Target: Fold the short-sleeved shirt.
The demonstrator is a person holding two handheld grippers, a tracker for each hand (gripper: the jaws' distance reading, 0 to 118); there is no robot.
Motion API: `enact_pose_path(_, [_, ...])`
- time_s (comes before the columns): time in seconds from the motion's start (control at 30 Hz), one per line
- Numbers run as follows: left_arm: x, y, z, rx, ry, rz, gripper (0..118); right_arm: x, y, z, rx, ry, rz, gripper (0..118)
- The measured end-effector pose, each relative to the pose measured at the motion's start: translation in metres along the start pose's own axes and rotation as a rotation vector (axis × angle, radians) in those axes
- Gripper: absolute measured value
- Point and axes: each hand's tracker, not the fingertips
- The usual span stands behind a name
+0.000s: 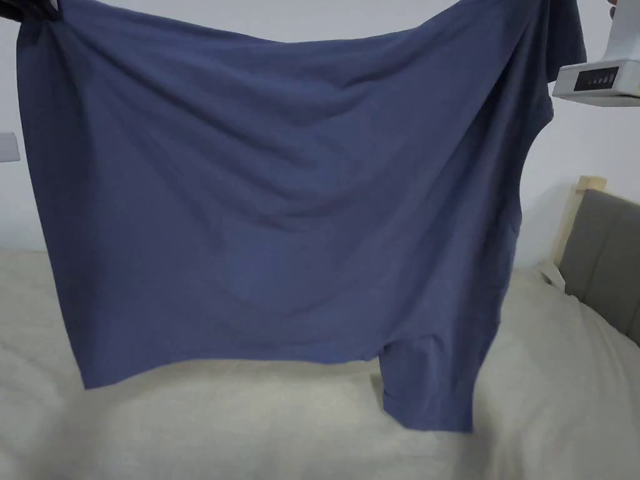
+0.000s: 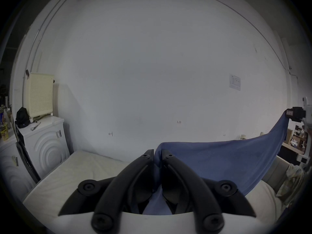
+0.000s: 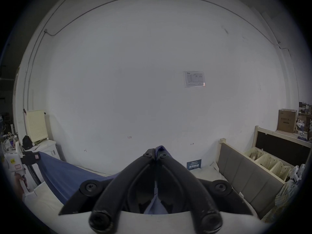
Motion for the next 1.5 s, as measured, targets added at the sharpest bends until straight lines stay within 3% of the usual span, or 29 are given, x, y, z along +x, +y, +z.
enact_pose_path(0.17, [0.0, -0.086, 0.001, -0.012, -0.017, -0.019, 8, 0.008, -0.099, 0.003, -0.078, 0.02, -0.005, 0])
enact_pose_path(0.3, [0.003, -0.2, 0.007, -0.239, -0.088, 0.025, 8, 0.02, -0.231, 0.019, -0.301, 0.072, -0.046, 0])
enact_pose_path(0.37, [0.005, -0.258, 0.019, -0.323, -0.131, 0.049, 8, 0.022, -0.304, 0.038, -0.385, 0.086, -0.02, 0])
enact_pose_path(0.53, [0.013, -0.377, 0.09, -0.504, -0.184, 0.081, 8, 0.029, -0.43, 0.11, -0.545, 0.102, -0.022, 0])
enact_pose_path(0.63, [0.009, -0.404, 0.136, -0.519, -0.193, 0.065, 8, 0.043, -0.454, 0.157, -0.551, 0.128, -0.026, 0])
enact_pose_path(0.73, [0.002, -0.407, 0.187, -0.486, -0.184, 0.09, 8, 0.059, -0.45, 0.206, -0.525, 0.156, -0.09, 0])
enact_pose_path(0.83, [-0.019, -0.394, 0.227, -0.412, -0.184, 0.107, 8, 0.073, -0.429, 0.255, -0.439, 0.163, -0.042, 0])
enact_pose_path(0.93, [-0.032, -0.375, 0.255, -0.41, -0.183, 0.122, 8, 0.088, -0.409, 0.287, -0.453, 0.176, -0.06, 0])
enact_pose_path(1.03, [-0.037, -0.367, 0.276, -0.47, -0.208, 0.1, 8, 0.095, -0.398, 0.311, -0.505, 0.216, -0.116, 0])
enact_pose_path(1.23, [-0.033, -0.386, 0.307, -0.576, -0.233, 0.026, 8, 0.097, -0.421, 0.337, -0.61, 0.21, -0.051, 0])
enact_pose_path(1.4, [-0.045, -0.427, 0.303, -0.67, -0.185, -0.045, 8, 0.112, -0.474, 0.32, -0.817, 0.175, -0.086, 0])
enact_pose_path(1.5, [-0.051, -0.447, 0.295, -0.718, -0.139, -0.108, 8, 0.117, -0.505, 0.305, -0.925, 0.113, 0.006, 0])
